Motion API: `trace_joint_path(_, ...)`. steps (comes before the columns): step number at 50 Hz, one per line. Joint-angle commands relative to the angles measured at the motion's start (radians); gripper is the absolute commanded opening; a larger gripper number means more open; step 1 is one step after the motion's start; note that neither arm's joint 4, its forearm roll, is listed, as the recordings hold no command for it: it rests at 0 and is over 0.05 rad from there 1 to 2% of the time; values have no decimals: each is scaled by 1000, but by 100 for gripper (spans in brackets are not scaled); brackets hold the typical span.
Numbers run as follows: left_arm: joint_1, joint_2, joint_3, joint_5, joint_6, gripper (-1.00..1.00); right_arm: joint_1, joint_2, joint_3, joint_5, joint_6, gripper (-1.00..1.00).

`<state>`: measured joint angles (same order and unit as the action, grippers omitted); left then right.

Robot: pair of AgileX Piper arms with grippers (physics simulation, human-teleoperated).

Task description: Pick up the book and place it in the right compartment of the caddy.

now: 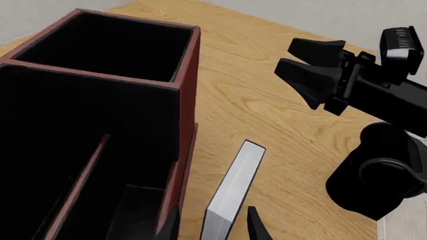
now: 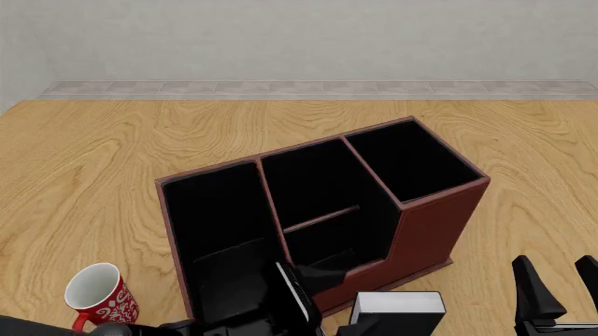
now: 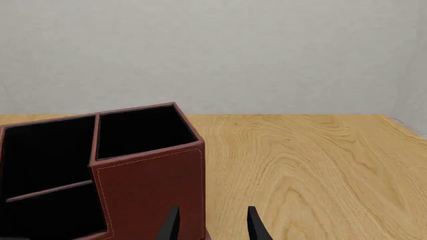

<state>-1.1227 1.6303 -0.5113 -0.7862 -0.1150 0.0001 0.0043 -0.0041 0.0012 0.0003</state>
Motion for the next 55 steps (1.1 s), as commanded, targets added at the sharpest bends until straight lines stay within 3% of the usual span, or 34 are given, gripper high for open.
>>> trace_joint_path(1,-3,44,-15,-19,-16,100,0,0,0,0,0,100)
trace_joint_path(43,-23,176,-64,-64,-59,100,0,0,0,0,0,100)
trace_joint_path(44,-22,175,-59,-69,-59,-100,0,0,0,0,0,100)
trace_joint_path(55,-27,159,-50,-70,-62,-100,0,0,0,0,0,100)
